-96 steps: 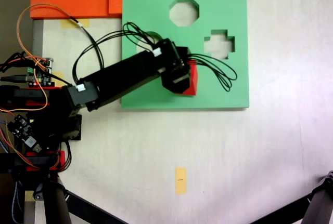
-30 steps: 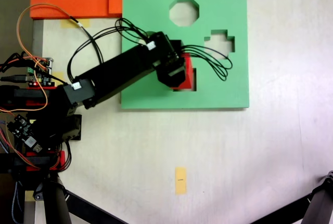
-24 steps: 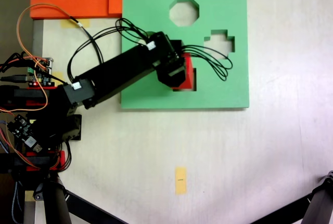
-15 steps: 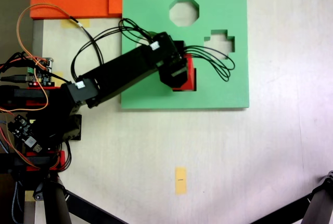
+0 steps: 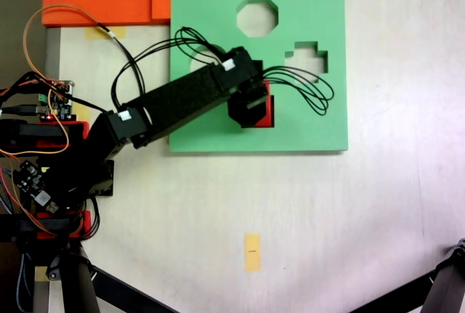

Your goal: Put the square block into the corresponding hole

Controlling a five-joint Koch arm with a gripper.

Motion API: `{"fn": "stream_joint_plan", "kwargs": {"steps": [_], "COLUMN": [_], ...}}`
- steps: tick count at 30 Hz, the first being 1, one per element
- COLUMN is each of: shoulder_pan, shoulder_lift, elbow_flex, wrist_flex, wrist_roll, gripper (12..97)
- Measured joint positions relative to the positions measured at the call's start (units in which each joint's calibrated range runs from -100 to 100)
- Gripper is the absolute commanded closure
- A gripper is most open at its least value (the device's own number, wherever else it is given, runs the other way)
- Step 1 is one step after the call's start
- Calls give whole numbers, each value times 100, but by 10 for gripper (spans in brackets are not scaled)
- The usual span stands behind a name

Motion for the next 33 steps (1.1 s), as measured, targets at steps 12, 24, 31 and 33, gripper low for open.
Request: {"fn": "stream_joint_plan", "kwargs": {"steps": [12,24,31,33], "shoulder_pan": [-117,-215,-767,-1060], "shoulder_lift": [14,-4378,-7045,-7442], "elbow_flex": [0,118,588,588], "wrist_flex": [-20,-20,-69,-78], "wrist_roll": [-317,-1026,-2222,-2657], "gripper": [351,336,343,400]}}
